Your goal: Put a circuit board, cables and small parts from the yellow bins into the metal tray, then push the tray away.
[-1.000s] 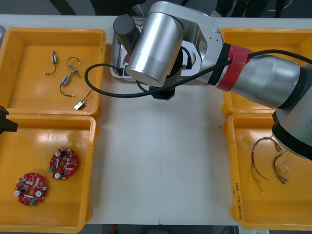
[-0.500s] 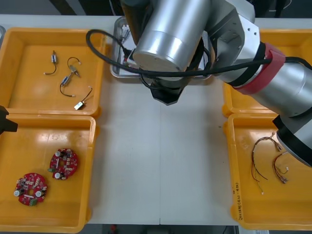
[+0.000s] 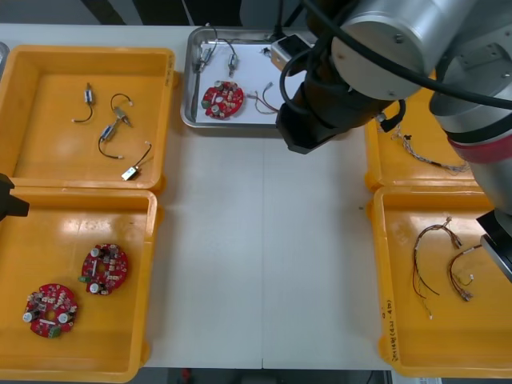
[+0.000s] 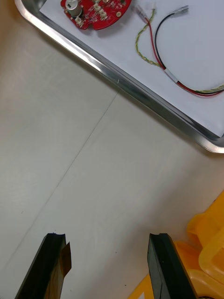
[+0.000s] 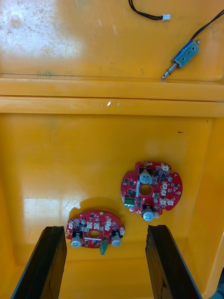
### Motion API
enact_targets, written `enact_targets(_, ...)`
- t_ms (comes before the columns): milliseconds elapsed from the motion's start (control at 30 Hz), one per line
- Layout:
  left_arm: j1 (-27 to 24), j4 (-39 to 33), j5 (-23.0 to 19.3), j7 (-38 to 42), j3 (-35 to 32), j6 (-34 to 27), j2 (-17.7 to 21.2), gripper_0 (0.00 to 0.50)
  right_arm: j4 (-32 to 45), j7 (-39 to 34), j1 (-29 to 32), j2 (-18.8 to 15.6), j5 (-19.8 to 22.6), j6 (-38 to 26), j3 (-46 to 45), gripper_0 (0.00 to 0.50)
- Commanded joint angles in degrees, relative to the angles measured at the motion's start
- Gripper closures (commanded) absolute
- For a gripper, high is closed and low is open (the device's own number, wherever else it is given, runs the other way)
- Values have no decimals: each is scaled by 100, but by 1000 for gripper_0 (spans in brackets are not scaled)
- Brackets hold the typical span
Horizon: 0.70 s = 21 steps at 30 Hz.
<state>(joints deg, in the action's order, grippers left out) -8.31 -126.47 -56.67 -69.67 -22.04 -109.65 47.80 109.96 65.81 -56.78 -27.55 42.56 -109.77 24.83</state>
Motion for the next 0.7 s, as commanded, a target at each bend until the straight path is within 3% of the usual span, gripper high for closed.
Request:
enact_targets(33, 102, -167, -46, -416, 41, -35, -52, 0, 869, -455, 624, -523, 68, -23, -540, 0)
enact_targets(333, 102, -167, -46, -416, 41, -35, -52, 0, 1792, -517, 2075, -1156, 50, -23, -1823, 0)
enact_targets(700, 102, -167, -46, -416, 41, -35, -52, 0, 2214, -271, 3367, -1349, 85, -23, -3335, 0)
